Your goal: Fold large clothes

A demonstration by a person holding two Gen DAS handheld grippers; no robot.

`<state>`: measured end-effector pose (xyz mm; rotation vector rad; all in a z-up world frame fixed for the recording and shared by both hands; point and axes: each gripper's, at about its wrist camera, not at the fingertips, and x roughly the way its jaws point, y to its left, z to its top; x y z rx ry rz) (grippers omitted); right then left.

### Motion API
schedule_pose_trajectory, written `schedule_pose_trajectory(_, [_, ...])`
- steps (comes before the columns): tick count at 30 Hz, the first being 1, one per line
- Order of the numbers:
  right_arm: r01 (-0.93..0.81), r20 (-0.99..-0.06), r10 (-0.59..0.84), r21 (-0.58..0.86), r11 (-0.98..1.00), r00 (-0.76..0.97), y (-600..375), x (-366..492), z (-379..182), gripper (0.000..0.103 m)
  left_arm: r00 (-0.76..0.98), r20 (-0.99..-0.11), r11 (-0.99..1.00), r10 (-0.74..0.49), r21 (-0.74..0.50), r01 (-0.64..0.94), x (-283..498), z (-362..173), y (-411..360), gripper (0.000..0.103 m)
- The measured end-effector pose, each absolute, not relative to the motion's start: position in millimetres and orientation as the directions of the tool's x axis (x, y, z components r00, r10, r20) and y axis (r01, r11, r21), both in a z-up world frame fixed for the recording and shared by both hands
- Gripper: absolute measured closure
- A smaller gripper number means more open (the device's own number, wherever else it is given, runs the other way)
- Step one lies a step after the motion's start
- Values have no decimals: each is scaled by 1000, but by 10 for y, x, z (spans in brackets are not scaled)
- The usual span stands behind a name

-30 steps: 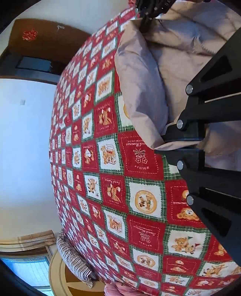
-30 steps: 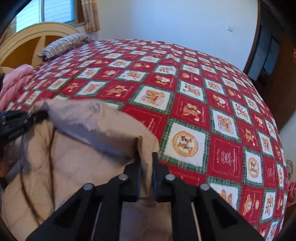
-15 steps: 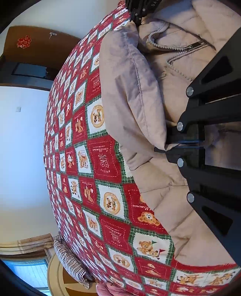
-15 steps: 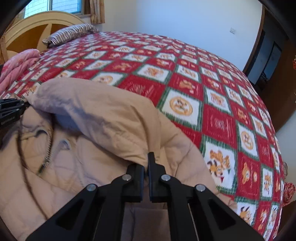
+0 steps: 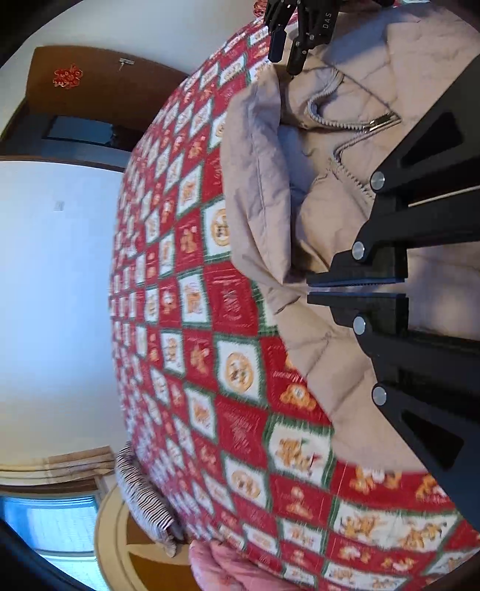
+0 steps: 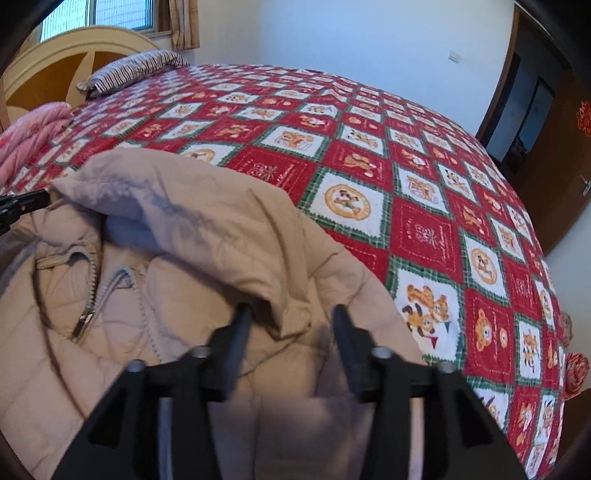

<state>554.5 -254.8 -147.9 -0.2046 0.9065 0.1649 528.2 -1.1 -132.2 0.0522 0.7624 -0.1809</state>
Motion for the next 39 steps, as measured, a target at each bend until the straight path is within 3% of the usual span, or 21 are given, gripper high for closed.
schedule_pose_trajectory(5, [-227,-760,83,-86,970,645,-2626,5409,-1243,49,752,-653,996,-86,-68,55,5428,-1048,238,101])
schedule_pose_trajectory(8, [-203,-721,126,-20,979,681,-2652,5405,-1040,48,747,-655,989,-119,-144,32,5677,-970,256,100])
schedule_pose_trajectory(10, [-169,-700,150,43,985,698,-2644,5482,-940,40,742,-656,985,-137,-167,33,5818,-954,168,99])
schedule_pose_trajectory(11, [-156,-695,160,69,985,701,-2627,5521,-919,31,730,-664,983,-161,-175,58,5900,-964,87,91])
schedule_pose_trajectory(12, [-144,-691,173,99,985,702,-2609,5568,-906,28,719,-671,981,-179,-181,75,5977,-983,4,68])
schedule_pose_trajectory(13, [-134,-685,187,131,982,704,-2564,5640,-899,28,717,-673,980,-181,-184,74,6013,-992,-50,52])
schedule_pose_trajectory(14, [-128,-682,189,140,982,706,-2527,5685,-903,28,715,-674,979,-187,-190,78,6046,-999,-104,26])
schedule_pose_trajectory(15, [-125,-681,188,141,982,707,-2491,5725,-908,28,715,-670,976,-199,-198,86,6084,-1003,-151,20])
schedule_pose_trajectory(20, [-106,-675,193,169,980,712,-2299,5963,-988,28,676,-715,983,-179,-159,93,6296,-1132,-377,20])
schedule_pose_trajectory(23, [-106,-682,198,175,979,704,-2231,6062,-1040,30,622,-779,996,-84,-50,71,6328,-1383,-472,20])
schedule_pose_trajectory(26, [-118,-710,196,159,980,676,-2181,6089,-1147,31,620,-784,995,-24,42,91,6181,-1605,-526,20])
schedule_pose_trajectory(30, [-110,-758,169,128,986,630,-2205,6092,-1412,31,601,-797,997,-58,-11,81,6142,-1781,-443,19])
schedule_pose_trajectory(39, [-110,-807,136,89,990,575,-2208,6094,-1731,31,593,-801,996,-84,-56,65,6199,-1998,-425,2])
